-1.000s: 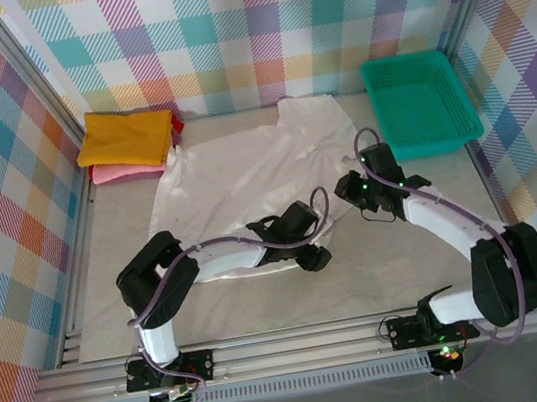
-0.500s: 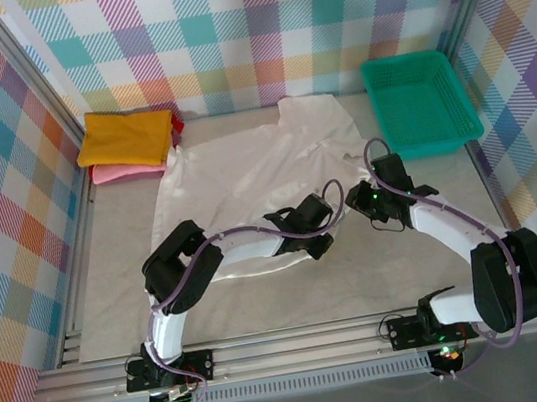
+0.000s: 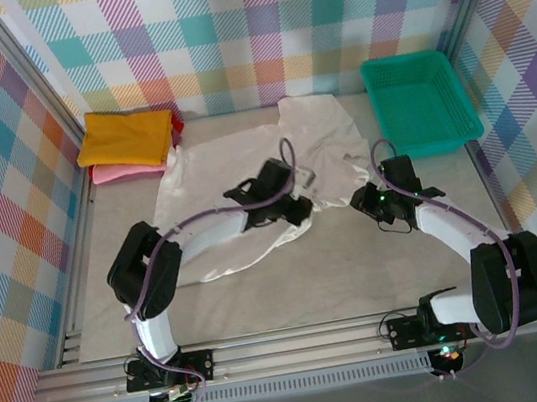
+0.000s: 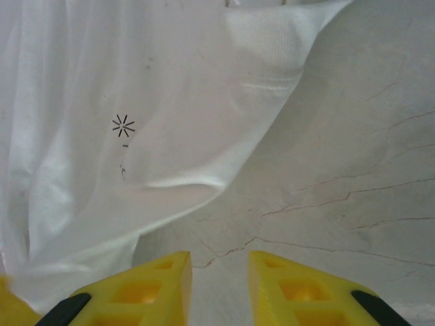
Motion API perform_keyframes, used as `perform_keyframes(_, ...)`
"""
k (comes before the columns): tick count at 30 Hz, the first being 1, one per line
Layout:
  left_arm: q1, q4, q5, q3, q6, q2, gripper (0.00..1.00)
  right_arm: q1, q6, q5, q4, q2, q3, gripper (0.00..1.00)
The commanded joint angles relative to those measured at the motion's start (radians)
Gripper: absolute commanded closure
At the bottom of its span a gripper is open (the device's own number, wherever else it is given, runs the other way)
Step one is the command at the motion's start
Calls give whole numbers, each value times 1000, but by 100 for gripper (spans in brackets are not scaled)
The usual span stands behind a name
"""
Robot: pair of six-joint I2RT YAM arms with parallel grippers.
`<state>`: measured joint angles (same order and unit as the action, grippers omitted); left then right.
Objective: Fold and stack the t-shirts
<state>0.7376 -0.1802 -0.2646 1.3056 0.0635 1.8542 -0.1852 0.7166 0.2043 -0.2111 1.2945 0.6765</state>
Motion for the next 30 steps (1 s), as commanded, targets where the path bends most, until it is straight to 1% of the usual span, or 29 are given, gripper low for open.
perform_keyframes(1,-97,-24,-153,57,50,27,100,-4,-40,56,-17,38,52,71)
perform_keyframes(4,-165,-66,-157,128,-5,93,100,-26,-46,72,-14,72,79,71)
perform_keyframes(8,-262,-89,-218,226,-46,197,100,-92,-65,80,-8,130,126,70)
perform_keyframes(9,-281,-89,-214,244,-59,217,100,-108,-64,89,-2,150,136,70)
perform_keyframes(11,-315,-142,-209,298,-82,257,100,-137,-60,100,26,190,151,69)
perform_keyframes(13,-349,-152,-207,339,-94,294,97,-175,-63,101,42,235,184,67)
perform_keyframes(14,-362,-156,-206,358,-99,311,92,-191,-62,98,46,257,204,67)
perform_keyframes(15,-376,-167,-204,384,-105,331,80,-208,-57,101,60,285,225,66)
perform_keyframes(17,-397,-186,-197,421,-108,348,70,-230,-39,131,91,351,268,66)
perform_keyframes(18,-403,-182,-187,422,-107,340,59,-234,-28,146,104,378,288,65)
perform_keyframes(19,-406,-173,-173,413,-102,321,50,-237,-16,164,121,404,308,65)
perform_keyframes(21,-410,-149,-139,371,-87,261,43,-240,10,182,151,438,335,65)
perform_keyframes(24,-417,-87,-65,236,-24,114,40,-250,32,195,185,485,367,65)
perform_keyframes(27,-417,27,13,15,63,-82,38,-257,61,222,194,552,406,64)
perform_keyframes(30,-417,54,125,-184,134,-262,37,-270,95,182,199,582,412,61)
